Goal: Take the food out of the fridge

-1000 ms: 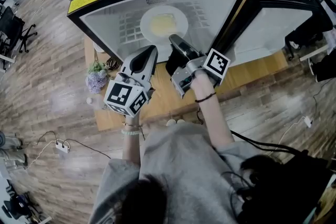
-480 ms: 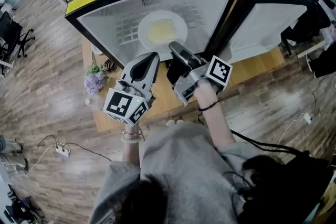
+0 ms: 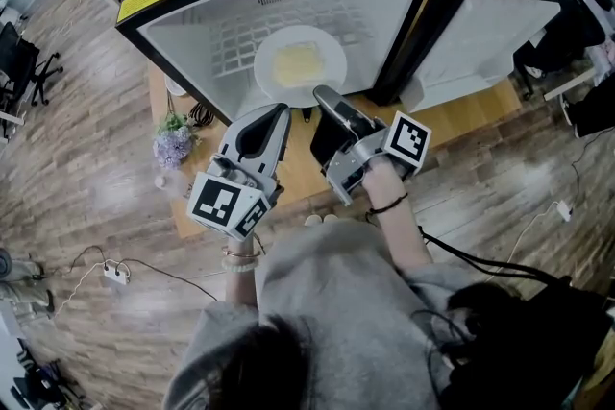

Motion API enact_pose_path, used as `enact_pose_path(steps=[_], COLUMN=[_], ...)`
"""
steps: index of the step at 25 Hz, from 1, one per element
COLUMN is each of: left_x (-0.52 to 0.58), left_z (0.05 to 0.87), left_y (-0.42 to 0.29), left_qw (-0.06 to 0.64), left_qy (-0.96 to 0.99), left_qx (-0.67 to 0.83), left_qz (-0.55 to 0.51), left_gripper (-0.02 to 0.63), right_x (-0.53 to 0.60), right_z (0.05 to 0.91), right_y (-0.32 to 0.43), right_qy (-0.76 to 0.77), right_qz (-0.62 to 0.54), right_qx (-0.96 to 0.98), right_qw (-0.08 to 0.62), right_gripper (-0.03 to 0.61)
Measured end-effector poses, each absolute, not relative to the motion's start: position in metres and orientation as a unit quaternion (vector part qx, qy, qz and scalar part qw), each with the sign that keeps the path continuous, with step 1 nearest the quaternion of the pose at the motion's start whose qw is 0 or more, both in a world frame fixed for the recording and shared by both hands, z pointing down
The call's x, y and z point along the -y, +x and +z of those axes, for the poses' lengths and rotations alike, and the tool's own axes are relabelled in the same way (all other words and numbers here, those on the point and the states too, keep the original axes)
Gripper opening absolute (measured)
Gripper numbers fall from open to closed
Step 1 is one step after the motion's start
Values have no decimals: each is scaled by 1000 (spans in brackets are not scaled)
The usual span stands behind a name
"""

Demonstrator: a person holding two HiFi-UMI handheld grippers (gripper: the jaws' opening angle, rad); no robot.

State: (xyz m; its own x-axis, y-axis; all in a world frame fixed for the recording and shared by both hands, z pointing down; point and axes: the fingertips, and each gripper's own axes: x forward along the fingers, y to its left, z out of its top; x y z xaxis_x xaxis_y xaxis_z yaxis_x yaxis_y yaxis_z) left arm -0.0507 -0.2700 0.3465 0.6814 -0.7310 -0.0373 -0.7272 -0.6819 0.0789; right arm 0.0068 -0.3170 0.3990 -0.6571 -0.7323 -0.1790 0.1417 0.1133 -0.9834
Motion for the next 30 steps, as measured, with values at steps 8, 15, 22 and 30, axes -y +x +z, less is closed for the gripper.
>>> enact_pose_path(steps=[8, 15, 22, 30], left_x=[262, 258, 257, 257], left_z=[344, 343, 344, 342], left_y=[-49, -46, -47, -50], left_qw=[29, 28, 27, 25], left_qy=[917, 919, 919, 918], left_qx=[395, 391, 392, 395], left_qz=[-38, -38, -37, -38], left_gripper=[8, 8, 8, 8], right_x=[305, 297, 297, 295], right_z=[397, 395, 395, 396], right_y=[8, 8, 9, 8], right_qy=[-218, -213, -213, -212], right_qz=[-624, -623, -623, -626], right_qx=[-666, -667, -664, -663], right_qw=[347, 349, 353, 352], right_gripper=[46, 46, 46, 46])
